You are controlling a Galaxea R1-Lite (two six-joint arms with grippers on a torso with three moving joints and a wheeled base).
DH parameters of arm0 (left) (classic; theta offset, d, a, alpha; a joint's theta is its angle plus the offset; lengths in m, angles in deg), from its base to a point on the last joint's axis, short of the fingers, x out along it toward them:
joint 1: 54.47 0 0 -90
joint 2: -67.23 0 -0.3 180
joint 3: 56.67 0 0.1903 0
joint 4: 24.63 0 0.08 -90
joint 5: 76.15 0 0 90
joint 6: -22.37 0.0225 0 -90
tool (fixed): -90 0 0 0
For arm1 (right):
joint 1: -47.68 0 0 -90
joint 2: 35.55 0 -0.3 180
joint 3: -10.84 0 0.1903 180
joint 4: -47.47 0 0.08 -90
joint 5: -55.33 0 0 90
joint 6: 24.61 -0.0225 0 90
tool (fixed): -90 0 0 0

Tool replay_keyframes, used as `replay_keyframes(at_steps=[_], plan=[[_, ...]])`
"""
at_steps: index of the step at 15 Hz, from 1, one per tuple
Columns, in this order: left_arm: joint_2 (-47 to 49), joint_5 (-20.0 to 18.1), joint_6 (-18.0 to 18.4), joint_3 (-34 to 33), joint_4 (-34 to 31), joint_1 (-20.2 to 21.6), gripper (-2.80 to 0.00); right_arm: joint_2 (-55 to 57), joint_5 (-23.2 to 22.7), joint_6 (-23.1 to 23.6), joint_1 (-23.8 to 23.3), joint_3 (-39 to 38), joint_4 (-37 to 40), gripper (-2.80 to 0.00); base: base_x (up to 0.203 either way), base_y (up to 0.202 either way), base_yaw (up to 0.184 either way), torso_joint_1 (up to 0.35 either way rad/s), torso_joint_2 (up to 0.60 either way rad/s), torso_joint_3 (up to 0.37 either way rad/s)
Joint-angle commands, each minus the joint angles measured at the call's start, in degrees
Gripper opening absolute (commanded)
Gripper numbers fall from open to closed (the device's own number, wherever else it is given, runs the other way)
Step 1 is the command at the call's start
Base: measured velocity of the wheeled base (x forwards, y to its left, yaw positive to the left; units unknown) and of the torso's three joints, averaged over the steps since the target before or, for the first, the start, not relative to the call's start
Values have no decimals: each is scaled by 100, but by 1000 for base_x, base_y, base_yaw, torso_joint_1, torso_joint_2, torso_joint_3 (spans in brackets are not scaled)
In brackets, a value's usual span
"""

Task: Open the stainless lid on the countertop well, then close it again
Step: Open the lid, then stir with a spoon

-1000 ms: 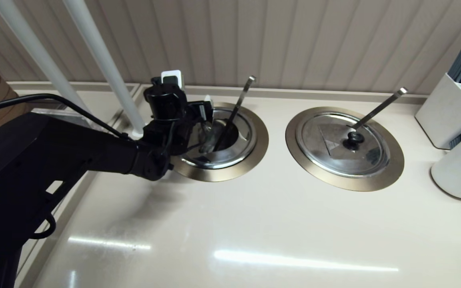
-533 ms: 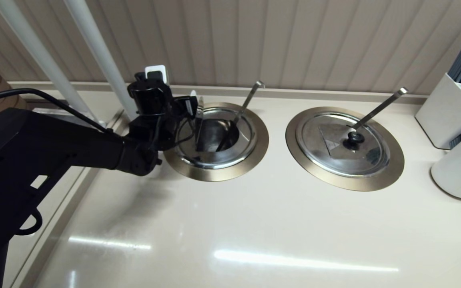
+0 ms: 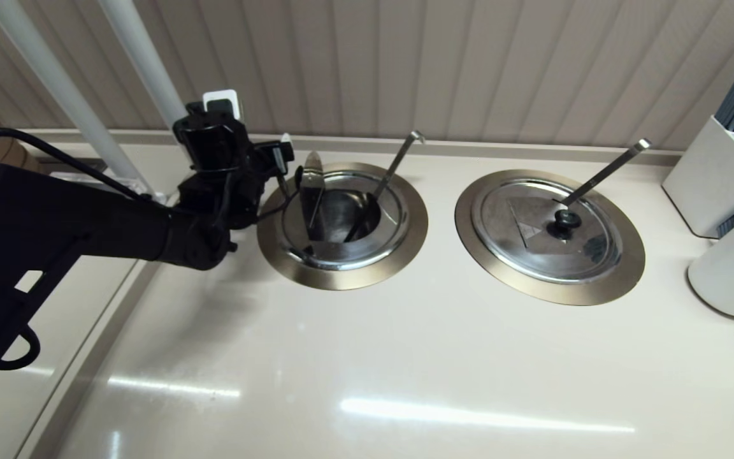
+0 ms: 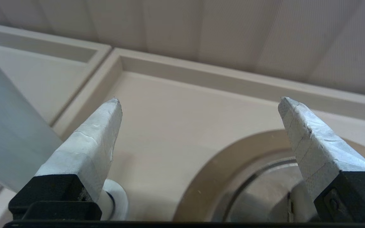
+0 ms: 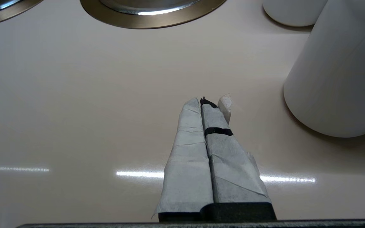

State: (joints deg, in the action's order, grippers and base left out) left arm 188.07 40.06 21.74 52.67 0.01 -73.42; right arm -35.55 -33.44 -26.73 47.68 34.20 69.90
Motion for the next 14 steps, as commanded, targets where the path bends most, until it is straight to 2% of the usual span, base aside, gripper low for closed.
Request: replay_keyframes(at_steps=[1, 3, 6, 8, 11, 13, 14], plan=[[-203, -68, -13, 30, 42, 177, 0, 0, 0, 1, 0, -26, -3, -280, 0, 0, 0, 0, 0, 0], [-367, -203, -32, 33, 42, 295, 0, 0, 0, 1, 0, -26, -3, -280, 0, 0, 0, 0, 0, 0], [-614, -221, -70, 12, -8, 147, 0, 0, 0, 1, 0, -26, -3, -280, 0, 0, 0, 0, 0, 0], [-696, -221, -331, -46, -142, -412, 0, 0, 0, 1, 0, -26, -3, -280, 0, 0, 0, 0, 0, 0], [-754, -270, -1023, -117, -645, -1303, 0, 0, 0, 1, 0, -26, -3, -280, 0, 0, 0, 0, 0, 0], [-678, -509, -1171, -257, -702, -1706, 0, 0, 0, 1, 0, -26, -3, -280, 0, 0, 0, 0, 0, 0], [-654, -587, -1184, -291, -688, -1773, 0, 0, 0, 1, 0, -26, -3, -280, 0, 0, 0, 0, 0, 0]])
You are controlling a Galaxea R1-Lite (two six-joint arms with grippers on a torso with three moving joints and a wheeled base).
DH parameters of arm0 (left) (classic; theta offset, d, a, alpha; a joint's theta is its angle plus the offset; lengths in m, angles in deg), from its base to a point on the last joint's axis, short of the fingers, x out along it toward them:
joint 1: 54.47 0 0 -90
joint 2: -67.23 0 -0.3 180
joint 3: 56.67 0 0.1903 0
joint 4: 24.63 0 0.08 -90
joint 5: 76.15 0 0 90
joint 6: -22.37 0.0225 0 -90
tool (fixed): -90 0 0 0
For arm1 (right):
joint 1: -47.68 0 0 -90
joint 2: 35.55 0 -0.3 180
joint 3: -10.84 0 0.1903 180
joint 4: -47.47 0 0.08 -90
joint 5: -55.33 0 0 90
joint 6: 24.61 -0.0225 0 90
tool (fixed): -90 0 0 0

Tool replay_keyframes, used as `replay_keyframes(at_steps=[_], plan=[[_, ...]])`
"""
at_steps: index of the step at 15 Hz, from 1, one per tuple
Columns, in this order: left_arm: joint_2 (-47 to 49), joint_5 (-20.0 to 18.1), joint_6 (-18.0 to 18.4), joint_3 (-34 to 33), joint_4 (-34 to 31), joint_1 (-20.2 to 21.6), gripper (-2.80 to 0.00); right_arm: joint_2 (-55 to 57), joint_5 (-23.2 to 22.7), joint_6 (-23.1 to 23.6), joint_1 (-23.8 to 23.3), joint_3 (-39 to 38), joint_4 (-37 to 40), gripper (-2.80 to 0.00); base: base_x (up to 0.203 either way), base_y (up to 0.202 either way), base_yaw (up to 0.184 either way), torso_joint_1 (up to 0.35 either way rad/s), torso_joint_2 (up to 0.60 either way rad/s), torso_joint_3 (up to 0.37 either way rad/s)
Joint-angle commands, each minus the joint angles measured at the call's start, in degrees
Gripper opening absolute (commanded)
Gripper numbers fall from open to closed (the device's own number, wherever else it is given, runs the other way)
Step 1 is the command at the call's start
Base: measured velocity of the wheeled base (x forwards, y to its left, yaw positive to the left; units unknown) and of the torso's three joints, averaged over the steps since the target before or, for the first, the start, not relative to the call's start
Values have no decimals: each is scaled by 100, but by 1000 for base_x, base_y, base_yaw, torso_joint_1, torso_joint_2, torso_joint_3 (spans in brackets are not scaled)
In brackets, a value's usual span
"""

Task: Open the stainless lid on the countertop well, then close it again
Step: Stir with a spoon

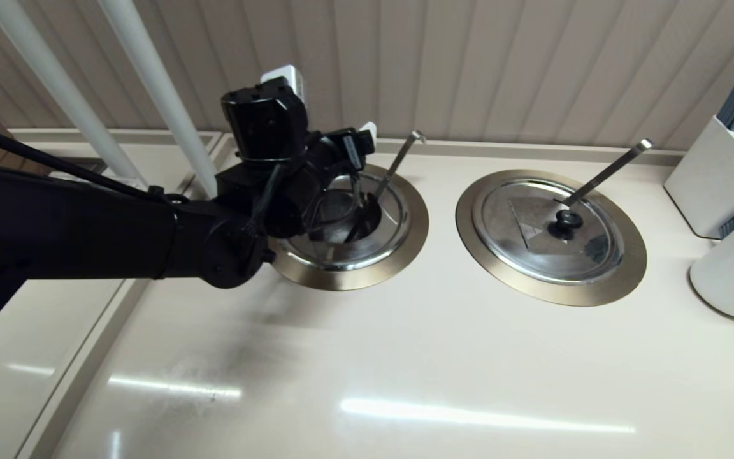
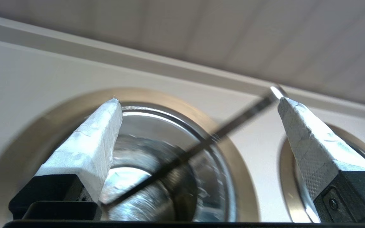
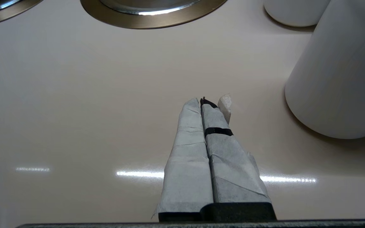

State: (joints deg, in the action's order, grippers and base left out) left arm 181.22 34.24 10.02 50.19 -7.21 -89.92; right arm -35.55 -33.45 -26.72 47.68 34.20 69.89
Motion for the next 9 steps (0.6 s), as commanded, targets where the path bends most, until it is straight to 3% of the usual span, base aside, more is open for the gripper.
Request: replay_keyframes(at_steps=[1, 9], plan=[[27, -9, -13, -35, 34, -129, 0, 0, 1, 0, 0, -26, -1, -280, 0, 0, 0, 0, 0, 0], [273, 71, 22, -52, -18, 13, 0, 8, 1, 0, 0, -26, -1, -280, 0, 0, 0, 0, 0, 0]])
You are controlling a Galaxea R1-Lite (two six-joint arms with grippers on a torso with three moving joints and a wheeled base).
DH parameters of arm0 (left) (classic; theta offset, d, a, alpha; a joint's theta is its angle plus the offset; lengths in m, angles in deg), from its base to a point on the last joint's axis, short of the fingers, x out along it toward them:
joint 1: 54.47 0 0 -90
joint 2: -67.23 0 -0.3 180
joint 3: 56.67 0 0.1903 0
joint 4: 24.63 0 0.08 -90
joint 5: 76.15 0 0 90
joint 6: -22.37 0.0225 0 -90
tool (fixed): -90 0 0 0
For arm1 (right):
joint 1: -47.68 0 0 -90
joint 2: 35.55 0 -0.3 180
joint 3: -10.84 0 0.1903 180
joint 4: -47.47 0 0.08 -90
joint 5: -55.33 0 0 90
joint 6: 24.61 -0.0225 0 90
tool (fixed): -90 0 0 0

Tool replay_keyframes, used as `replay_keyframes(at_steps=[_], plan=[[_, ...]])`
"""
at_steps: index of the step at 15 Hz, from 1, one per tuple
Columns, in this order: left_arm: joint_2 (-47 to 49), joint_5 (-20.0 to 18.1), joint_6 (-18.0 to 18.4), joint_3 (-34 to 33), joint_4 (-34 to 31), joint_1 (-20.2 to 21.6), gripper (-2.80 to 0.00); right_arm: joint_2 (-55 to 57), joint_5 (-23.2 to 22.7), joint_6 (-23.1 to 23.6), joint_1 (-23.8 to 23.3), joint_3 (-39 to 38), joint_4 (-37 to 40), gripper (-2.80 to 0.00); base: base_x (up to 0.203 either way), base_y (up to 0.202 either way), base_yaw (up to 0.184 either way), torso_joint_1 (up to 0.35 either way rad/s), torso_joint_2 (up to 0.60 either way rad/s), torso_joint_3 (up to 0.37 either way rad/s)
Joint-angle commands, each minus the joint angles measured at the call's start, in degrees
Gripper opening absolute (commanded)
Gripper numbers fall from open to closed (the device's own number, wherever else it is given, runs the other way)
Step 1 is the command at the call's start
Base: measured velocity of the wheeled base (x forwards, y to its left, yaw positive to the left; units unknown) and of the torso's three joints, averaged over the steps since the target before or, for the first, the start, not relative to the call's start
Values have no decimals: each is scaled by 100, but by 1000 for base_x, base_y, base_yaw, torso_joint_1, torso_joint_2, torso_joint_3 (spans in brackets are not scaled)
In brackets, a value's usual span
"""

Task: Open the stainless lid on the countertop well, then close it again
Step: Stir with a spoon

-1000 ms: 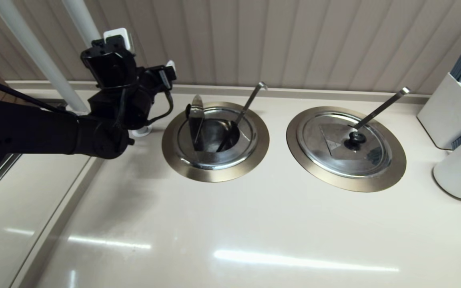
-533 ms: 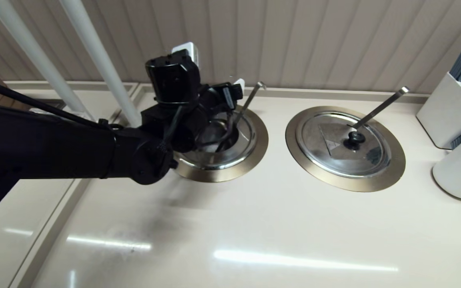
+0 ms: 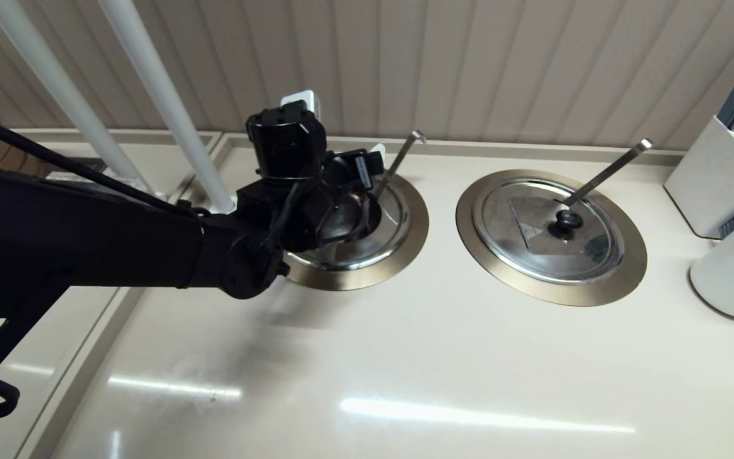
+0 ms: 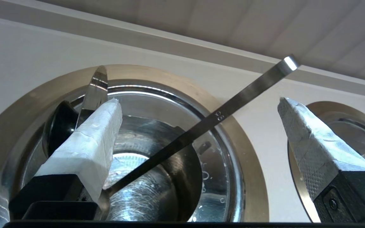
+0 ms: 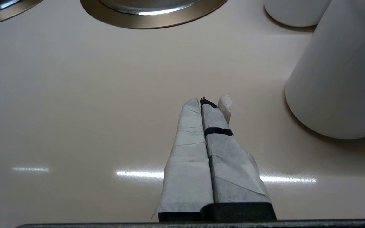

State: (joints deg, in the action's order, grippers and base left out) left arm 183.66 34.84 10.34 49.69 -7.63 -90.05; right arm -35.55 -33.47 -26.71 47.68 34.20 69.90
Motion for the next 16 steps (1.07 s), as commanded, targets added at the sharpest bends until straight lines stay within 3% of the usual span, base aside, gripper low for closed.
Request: replay_keyframes(at_steps=[1, 5, 7, 10, 12, 14, 16], plan=[[53, 19, -1, -2, 25, 60, 0, 0, 2, -1, 0, -26, -2, -280, 0, 0, 0, 0, 0, 0], [82, 37, 246, -11, 42, 263, 0, 0, 2, -1, 0, -26, -2, -280, 0, 0, 0, 0, 0, 0], [167, 327, 383, 5, 34, 418, 0, 0, 2, -1, 0, -26, -2, -280, 0, 0, 0, 0, 0, 0], [125, 307, 379, 14, 77, 401, 0, 0, 2, -1, 0, -26, -2, -280, 0, 0, 0, 0, 0, 0], [125, 237, 377, 72, 86, 386, 0, 0, 2, -1, 0, -26, -2, -280, 0, 0, 0, 0, 0, 0], [137, -143, 385, 77, 75, 386, 0, 0, 2, -1, 0, -26, -2, -280, 0, 0, 0, 0, 0, 0], [164, -276, 677, 62, 38, 394, 0, 0, 2, -1, 0, -26, -2, -280, 0, 0, 0, 0, 0, 0]])
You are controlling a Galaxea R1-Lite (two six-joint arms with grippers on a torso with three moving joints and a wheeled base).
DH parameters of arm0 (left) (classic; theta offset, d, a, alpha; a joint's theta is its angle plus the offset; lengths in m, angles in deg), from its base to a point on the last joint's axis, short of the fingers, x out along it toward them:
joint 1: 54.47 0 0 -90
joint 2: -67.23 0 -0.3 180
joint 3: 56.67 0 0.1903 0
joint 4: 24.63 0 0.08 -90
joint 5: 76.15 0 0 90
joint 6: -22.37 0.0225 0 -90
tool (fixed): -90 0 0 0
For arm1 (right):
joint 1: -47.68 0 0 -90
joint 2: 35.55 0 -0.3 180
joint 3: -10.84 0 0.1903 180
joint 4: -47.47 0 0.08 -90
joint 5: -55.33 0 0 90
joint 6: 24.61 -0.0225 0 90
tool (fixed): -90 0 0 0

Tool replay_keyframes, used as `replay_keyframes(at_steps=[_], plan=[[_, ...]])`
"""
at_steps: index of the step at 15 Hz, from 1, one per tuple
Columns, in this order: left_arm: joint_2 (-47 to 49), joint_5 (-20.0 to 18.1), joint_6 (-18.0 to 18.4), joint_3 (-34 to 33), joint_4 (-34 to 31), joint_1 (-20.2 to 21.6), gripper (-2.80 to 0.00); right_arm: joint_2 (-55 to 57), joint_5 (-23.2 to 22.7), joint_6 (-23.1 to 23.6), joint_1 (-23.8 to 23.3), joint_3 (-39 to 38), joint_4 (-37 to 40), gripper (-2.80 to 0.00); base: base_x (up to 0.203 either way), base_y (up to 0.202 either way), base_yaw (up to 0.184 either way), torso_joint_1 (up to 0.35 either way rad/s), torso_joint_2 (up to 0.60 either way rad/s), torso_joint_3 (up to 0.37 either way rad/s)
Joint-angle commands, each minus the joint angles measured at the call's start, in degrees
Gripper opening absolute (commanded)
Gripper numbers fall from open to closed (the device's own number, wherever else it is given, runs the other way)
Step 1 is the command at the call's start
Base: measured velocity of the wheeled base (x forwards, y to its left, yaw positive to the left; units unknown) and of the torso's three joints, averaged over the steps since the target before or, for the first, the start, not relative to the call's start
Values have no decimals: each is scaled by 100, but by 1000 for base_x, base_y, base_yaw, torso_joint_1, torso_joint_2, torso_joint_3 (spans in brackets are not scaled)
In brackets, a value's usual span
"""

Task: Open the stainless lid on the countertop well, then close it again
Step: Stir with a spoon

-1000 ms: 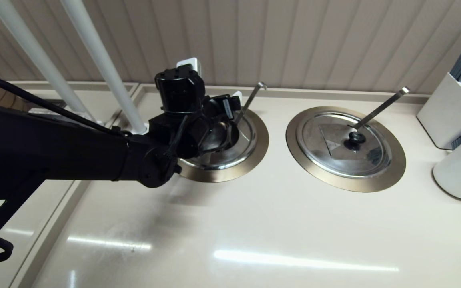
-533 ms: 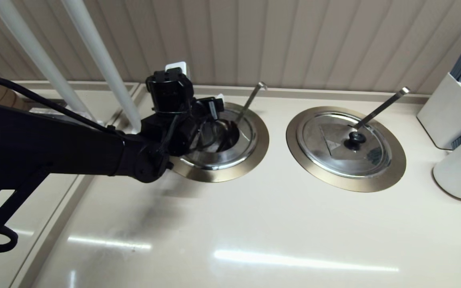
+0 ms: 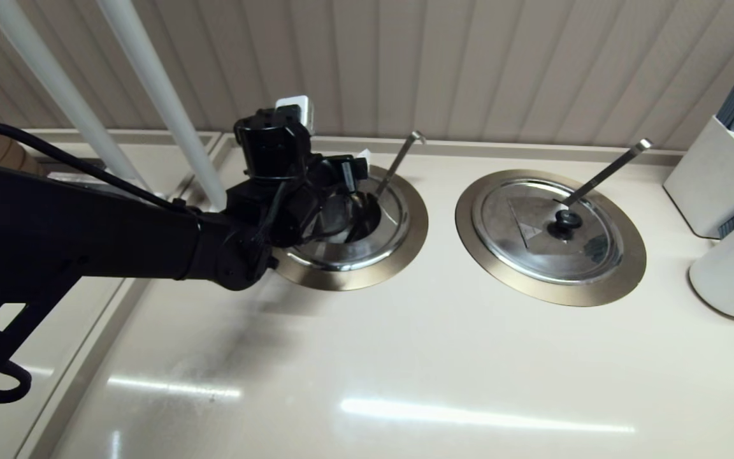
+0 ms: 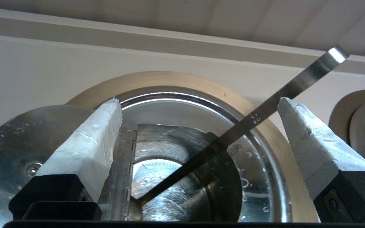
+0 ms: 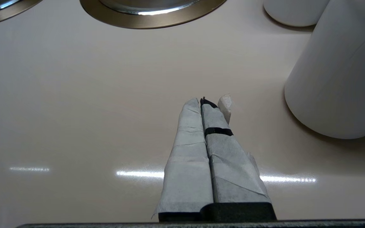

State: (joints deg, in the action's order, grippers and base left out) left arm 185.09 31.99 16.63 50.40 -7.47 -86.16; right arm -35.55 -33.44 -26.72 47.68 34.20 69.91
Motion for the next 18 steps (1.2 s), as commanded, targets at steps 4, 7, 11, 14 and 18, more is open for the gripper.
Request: replay_keyframes(at_steps=[4, 7, 11, 14, 18], plan=[[389, -3, 821, -75, 84, 14, 0, 0, 0, 0, 0, -26, -4, -280, 0, 0, 0, 0, 0, 0], [494, -78, 829, -73, 87, 6, 0, 0, 0, 0, 0, -26, -4, -280, 0, 0, 0, 0, 0, 0], [1027, -390, 819, 297, 209, -112, 0, 0, 0, 0, 0, -26, -4, -280, 0, 0, 0, 0, 0, 0], [1645, -413, 821, 1362, 144, -153, 0, 0, 0, 0, 0, -26, -4, -280, 0, 0, 0, 0, 0, 0], [2150, -414, 820, 2110, 71, -161, 0, 0, 0, 0, 0, -26, -4, -280, 0, 0, 0, 0, 0, 0]])
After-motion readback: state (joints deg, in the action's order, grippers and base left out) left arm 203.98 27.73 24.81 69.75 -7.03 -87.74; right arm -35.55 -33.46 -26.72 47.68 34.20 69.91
